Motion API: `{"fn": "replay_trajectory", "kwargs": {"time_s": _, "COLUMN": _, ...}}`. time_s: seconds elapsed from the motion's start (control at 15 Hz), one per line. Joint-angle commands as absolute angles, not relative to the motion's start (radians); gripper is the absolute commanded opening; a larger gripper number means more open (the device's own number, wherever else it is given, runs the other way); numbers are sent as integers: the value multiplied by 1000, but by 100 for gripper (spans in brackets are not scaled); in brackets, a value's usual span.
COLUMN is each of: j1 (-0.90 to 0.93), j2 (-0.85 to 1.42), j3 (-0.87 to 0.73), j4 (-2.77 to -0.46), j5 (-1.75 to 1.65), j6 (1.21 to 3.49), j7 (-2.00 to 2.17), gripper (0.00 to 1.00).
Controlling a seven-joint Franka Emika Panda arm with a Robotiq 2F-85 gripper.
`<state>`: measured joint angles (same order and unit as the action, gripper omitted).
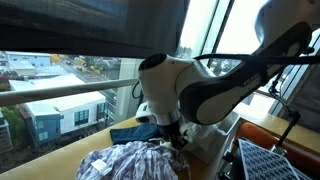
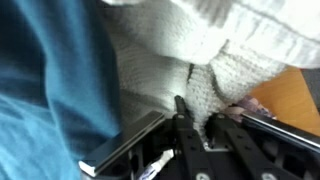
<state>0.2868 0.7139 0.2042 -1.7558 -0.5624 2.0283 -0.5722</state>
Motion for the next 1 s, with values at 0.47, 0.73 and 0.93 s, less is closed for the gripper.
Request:
{"fn": "replay_trajectory", "kwargs": {"time_s": 0.47, "j1": 278, "j2": 282, "j3": 203, "j4": -1769, "j5": -572, "j6": 1929, "j7": -451, "gripper": 4}}
{"fn": "replay_trajectory", "kwargs": {"time_s": 0.73, "j1": 223, "j2": 213, "j3": 156, "j4": -1744, "j5": -581, "j6": 1899, "j7": -390, "gripper": 4}}
{"fn": "replay_trajectory", "kwargs": {"time_s": 0.93, "j1": 178, "j2": 219, "j3": 120, "j4": -1751, "j5": -581, "j6": 1909, "j7": -330, "gripper": 4}}
